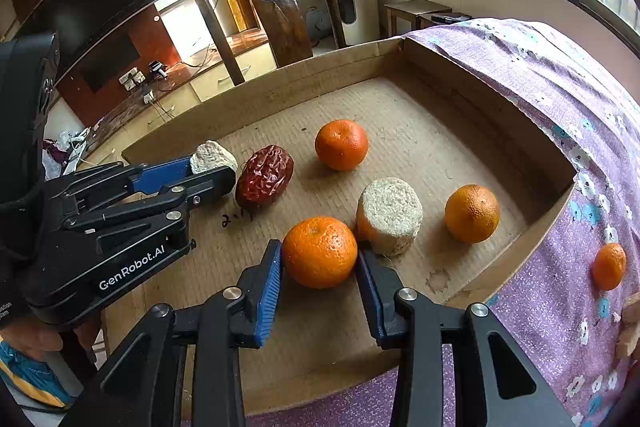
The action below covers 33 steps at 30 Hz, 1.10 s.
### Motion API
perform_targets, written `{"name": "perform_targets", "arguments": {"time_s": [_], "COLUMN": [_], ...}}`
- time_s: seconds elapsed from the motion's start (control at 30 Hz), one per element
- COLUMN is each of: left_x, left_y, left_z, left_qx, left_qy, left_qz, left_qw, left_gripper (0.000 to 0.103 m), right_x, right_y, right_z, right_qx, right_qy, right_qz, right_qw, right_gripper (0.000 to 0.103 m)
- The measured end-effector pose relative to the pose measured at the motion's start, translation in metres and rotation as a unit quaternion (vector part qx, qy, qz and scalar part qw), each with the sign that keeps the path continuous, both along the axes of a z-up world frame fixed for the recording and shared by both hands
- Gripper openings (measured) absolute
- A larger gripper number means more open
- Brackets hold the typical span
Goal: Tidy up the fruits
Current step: 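Open the left gripper to drop the yam slice while the right gripper releases the orange, then move both open grippers back over the remaining fruit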
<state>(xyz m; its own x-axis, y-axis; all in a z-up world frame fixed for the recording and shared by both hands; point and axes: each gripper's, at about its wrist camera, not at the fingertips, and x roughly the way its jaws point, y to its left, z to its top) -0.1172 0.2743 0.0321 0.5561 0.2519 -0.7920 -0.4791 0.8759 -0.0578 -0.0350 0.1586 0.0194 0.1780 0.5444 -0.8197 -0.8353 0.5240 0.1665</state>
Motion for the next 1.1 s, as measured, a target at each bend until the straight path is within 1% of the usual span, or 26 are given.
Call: {"name": "perform_targets", "arguments": {"time_s": [0.07, 0.13, 0.17, 0.23, 0.33, 0.43, 0.5, 0.53, 0.6, 0.67, 0.87, 1.1], "left_x": [0.000, -0.001, -0.002, -0.003, -0.004, -0.006, -0.006, -0.007, -0.006, -0.005, 0.003, 0.016], "left_y": [-0.001, -0.001, -0.001, -0.002, -0.004, -0.008, -0.013, -0.015, -0.021, -0.029, -0.055, -0.091], "left_z": [0.000, 0.002, 0.004, 0.006, 0.009, 0.013, 0.016, 0.017, 0.021, 0.023, 0.028, 0.031], "left_qx": [0.003, 0.002, 0.003, 0.009, 0.012, 0.012, 0.013, 0.012, 0.015, 0.019, 0.018, 0.014], "left_qy": [0.002, -0.001, -0.004, -0.006, -0.010, -0.015, -0.018, -0.020, -0.024, -0.026, -0.030, -0.030], "left_qz": [0.001, 0.002, 0.003, 0.005, 0.006, 0.004, 0.001, -0.002, -0.007, -0.012, -0.043, -0.084], "left_qw": [1.0000, 1.0000, 1.0000, 0.9999, 0.9999, 0.9998, 0.9998, 0.9997, 0.9996, 0.9994, 0.9985, 0.9959], "left_gripper": [0.032, 0.050, 0.054, 0.055, 0.058, 0.060, 0.064, 0.069, 0.073, 0.077, 0.077, 0.077], "right_x": [-0.002, -0.003, -0.003, -0.004, -0.006, -0.009, -0.010, -0.010, -0.009, -0.010, -0.009, 0.001], "right_y": [-0.002, -0.006, -0.008, -0.012, -0.019, -0.027, -0.034, -0.037, -0.044, -0.051, -0.080, -0.130], "right_z": [0.002, 0.005, 0.007, 0.010, 0.016, 0.022, 0.025, 0.026, 0.029, 0.031, 0.036, 0.041], "right_qx": [0.002, 0.007, 0.009, 0.012, 0.020, 0.027, 0.029, 0.029, 0.032, 0.032, 0.030, 0.029], "right_qy": [0.002, 0.003, 0.002, 0.002, 0.001, -0.004, -0.008, -0.011, -0.012, -0.015, -0.019, -0.022], "right_qz": [0.000, 0.000, 0.000, -0.004, -0.009, -0.014, -0.018, -0.022, -0.028, -0.034, -0.060, -0.106], "right_qw": [1.000, 1.000, 1.000, 1.000, 1.000, 1.000, 0.999, 0.999, 0.999, 0.999, 0.998, 0.994], "right_gripper": [0.041, 0.043, 0.044, 0.049, 0.049, 0.049, 0.049, 0.051, 0.057, 0.058, 0.058, 0.061]}}
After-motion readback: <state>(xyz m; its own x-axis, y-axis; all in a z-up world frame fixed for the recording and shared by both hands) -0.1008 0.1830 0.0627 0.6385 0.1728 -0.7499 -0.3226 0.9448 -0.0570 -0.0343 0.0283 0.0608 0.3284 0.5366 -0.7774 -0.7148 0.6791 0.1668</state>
